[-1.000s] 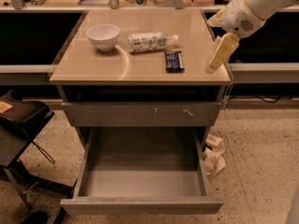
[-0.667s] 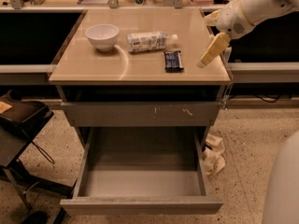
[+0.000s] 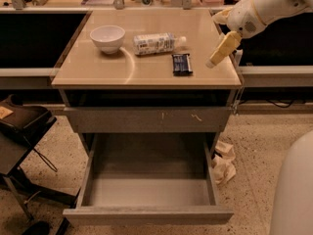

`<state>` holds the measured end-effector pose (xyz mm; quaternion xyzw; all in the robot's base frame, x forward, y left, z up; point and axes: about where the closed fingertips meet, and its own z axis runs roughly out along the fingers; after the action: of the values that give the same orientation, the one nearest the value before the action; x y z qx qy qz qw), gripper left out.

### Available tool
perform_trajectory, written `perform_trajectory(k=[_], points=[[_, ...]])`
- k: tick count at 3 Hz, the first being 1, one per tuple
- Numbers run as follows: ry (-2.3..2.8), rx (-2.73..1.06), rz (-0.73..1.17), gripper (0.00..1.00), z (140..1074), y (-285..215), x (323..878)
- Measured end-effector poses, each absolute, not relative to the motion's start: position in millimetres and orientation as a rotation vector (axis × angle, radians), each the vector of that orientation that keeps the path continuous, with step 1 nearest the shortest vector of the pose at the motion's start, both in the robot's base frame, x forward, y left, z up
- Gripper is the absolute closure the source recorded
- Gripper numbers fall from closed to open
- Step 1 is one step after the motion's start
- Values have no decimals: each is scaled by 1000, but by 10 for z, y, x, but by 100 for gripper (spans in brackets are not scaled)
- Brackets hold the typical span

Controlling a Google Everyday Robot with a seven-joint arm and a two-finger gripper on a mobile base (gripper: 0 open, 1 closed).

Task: Place rxbar blueberry into middle drawer

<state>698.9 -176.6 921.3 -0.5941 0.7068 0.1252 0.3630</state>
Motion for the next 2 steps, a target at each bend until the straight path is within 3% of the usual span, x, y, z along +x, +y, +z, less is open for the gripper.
perform_trajectory(k=[2], points=[[1896, -1427, 462, 0, 8355, -1725, 7395]])
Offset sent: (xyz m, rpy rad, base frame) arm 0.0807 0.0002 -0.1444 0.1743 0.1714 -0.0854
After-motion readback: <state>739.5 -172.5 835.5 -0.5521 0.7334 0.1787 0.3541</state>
